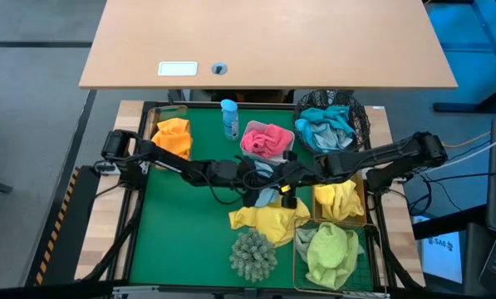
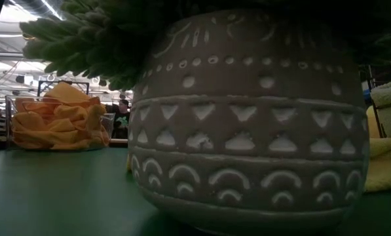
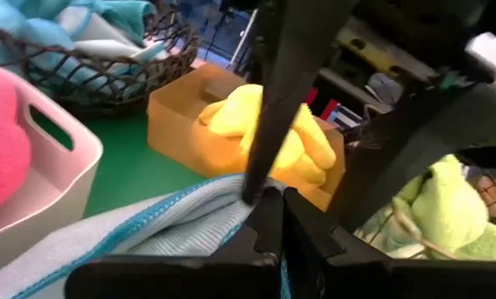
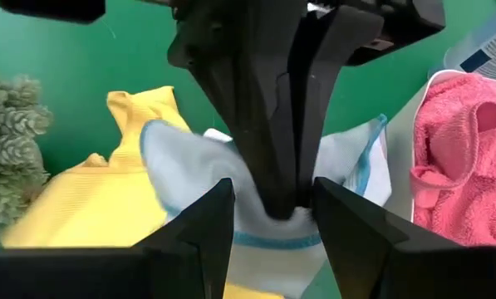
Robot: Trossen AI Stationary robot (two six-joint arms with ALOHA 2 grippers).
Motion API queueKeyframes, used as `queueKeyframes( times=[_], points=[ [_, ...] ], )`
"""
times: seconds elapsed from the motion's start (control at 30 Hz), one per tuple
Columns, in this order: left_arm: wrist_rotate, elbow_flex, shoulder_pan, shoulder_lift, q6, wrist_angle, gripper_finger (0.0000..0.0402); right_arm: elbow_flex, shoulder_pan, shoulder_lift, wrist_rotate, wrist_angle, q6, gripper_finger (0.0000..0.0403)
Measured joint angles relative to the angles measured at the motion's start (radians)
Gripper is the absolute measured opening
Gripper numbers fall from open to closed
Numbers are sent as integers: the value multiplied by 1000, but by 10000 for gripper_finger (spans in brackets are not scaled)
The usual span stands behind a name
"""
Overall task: Sort microfiber towel by color & place in baskets
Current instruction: Put the blue microfiber towel into the circular wire basket
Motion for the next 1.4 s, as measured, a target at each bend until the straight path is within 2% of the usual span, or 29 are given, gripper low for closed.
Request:
queueKeyframes(
  times=[0.23,0.5,0.77,0.93,1.13,1.2,1.4],
  points=[
    [12,19,-15,0,1,4,0,0,2,-1,38,-9,-2,168],
    [26,19,-22,0,18,76,0,0,1,-1,-26,-71,-1,168],
    [32,19,-23,0,26,134,0,0,1,-1,-31,-64,0,164],
    [32,19,-22,0,26,134,0,0,0,-1,-31,-63,0,118],
    [27,19,-22,0,25,133,0,0,0,-1,-34,-63,0,20],
    [27,19,-22,0,24,133,0,0,0,-1,-53,-63,0,14],
    [27,19,-22,0,25,131,0,0,0,-1,-105,-68,3,42]
  ],
)
